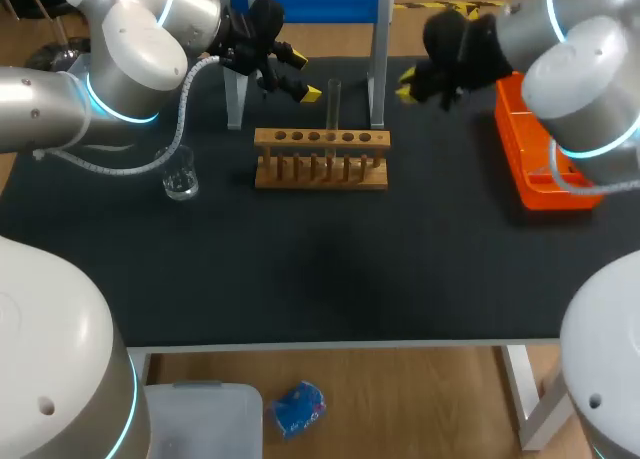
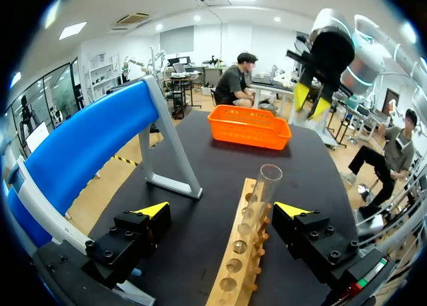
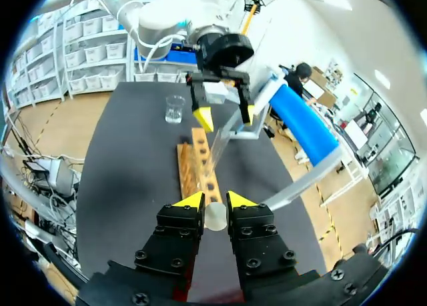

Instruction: Invert the test tube, pick up the pipette, mount the tip to pipette, aspirate from beaker and dispense into the tube, eject the tip, return the pipette, and cap with the stopper.

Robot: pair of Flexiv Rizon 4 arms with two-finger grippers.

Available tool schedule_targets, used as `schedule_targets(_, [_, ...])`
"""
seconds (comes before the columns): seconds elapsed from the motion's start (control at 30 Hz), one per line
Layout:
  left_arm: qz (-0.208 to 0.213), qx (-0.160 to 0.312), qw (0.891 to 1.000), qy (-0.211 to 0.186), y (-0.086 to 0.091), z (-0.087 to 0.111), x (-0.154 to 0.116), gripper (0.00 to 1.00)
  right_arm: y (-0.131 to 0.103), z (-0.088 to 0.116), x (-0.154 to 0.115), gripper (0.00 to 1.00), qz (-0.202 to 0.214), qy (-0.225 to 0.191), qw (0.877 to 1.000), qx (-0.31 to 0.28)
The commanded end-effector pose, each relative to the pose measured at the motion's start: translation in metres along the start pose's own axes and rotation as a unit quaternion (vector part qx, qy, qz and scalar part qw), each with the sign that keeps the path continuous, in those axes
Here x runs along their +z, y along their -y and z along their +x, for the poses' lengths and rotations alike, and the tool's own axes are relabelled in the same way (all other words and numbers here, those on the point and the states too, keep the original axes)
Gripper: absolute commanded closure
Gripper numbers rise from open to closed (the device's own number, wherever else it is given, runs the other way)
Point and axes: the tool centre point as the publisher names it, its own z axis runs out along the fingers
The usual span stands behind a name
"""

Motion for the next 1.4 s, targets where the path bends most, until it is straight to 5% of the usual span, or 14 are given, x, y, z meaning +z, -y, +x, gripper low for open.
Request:
schedule_targets(0.03, [-0.002, -0.001, 1.000, -0.002, 0.001, -0.001, 0.000, 0.00, -0.017, -0.009, -0.005, 1.00, 0.009, -0.084, 0.996, 0.002])
schedule_targets(0.63, [-0.002, -0.001, 1.000, -0.002, 0.001, -0.001, 0.000, 0.00, -0.017, -0.009, -0.005, 1.00, 0.009, -0.084, 0.996, 0.002])
schedule_targets(1.4, [-0.002, -0.001, 1.000, -0.002, 0.001, -0.001, 0.000, 0.00, -0.070, -0.025, 0.060, 1.00, 0.018, -0.114, 0.993, -0.003])
